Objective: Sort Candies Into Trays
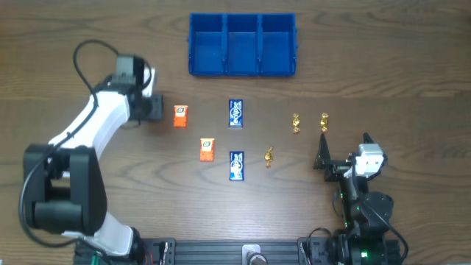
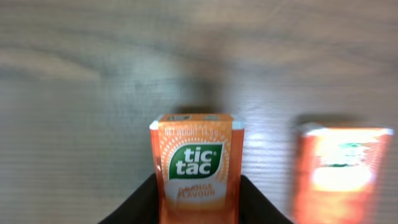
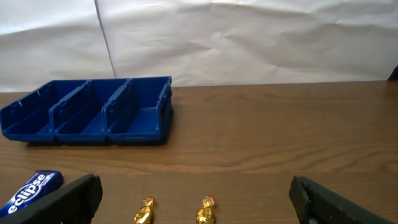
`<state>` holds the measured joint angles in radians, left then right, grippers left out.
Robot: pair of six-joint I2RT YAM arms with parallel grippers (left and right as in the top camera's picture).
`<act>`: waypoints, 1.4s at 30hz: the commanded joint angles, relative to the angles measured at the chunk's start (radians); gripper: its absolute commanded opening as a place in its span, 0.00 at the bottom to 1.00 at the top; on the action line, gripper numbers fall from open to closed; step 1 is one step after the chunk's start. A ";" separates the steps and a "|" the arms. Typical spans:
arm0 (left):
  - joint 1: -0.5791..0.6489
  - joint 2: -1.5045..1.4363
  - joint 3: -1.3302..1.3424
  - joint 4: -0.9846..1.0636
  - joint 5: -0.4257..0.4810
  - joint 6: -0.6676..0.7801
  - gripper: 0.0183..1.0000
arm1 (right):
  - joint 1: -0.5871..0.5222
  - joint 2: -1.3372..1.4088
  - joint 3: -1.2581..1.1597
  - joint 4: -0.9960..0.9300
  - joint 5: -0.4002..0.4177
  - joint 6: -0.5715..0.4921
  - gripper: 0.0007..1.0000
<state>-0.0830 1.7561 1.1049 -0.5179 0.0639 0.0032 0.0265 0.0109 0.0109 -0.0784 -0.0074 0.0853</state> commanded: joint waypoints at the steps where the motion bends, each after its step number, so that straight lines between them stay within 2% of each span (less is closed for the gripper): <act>1: -0.135 -0.066 0.346 -0.147 -0.151 -0.171 0.27 | 0.000 -0.006 -0.003 -0.005 0.005 -0.015 1.00; 5: -0.235 0.053 0.644 -0.248 -0.232 -0.229 0.26 | 0.000 -0.006 -0.003 -0.005 0.006 -0.015 1.00; 12: -0.277 0.305 0.964 -0.319 -0.223 -0.282 0.27 | 0.000 -0.006 -0.003 -0.005 0.005 -0.015 1.00; 19: -0.278 0.476 1.051 -0.288 -0.174 -0.293 0.27 | 0.000 -0.006 -0.003 -0.005 0.005 -0.015 1.00; 25: -0.276 0.525 1.051 -0.262 -0.172 -0.290 0.31 | 0.000 -0.006 -0.003 -0.005 0.005 -0.015 1.00; 26: -0.275 0.526 1.051 -0.260 -0.171 -0.287 0.33 | 0.000 -0.006 -0.003 -0.005 0.005 -0.015 1.00; 27: -0.275 0.526 1.051 -0.260 -0.172 -0.283 0.43 | 0.000 -0.006 -0.003 -0.005 0.006 -0.015 1.00; 28: -0.275 0.526 1.051 -0.257 -0.172 -0.277 0.58 | 0.000 -0.006 -0.003 -0.005 0.005 -0.015 1.00; 29: -0.275 0.525 1.051 -0.255 -0.171 -0.271 0.69 | 0.000 -0.006 -0.003 -0.005 0.005 -0.015 1.00; 31: -0.275 0.508 1.051 -0.259 -0.173 -0.269 0.84 | 0.000 -0.006 -0.003 -0.005 0.005 -0.015 1.00; 36: -0.275 0.371 1.007 -0.325 -0.179 -0.247 0.90 | 0.000 -0.006 -0.003 -0.005 0.005 -0.015 1.00; 39: -0.276 0.167 0.803 -0.308 -0.179 -0.243 0.93 | 0.000 -0.006 -0.003 -0.005 0.005 -0.015 1.00; 42: -0.285 -0.017 0.529 -0.244 -0.175 -0.247 0.92 | 0.000 -0.006 -0.003 -0.005 0.005 -0.015 1.00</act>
<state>-0.3630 1.9560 1.8721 -0.8078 -0.1104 -0.2569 0.0265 0.0109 0.0109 -0.0780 -0.0074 0.0853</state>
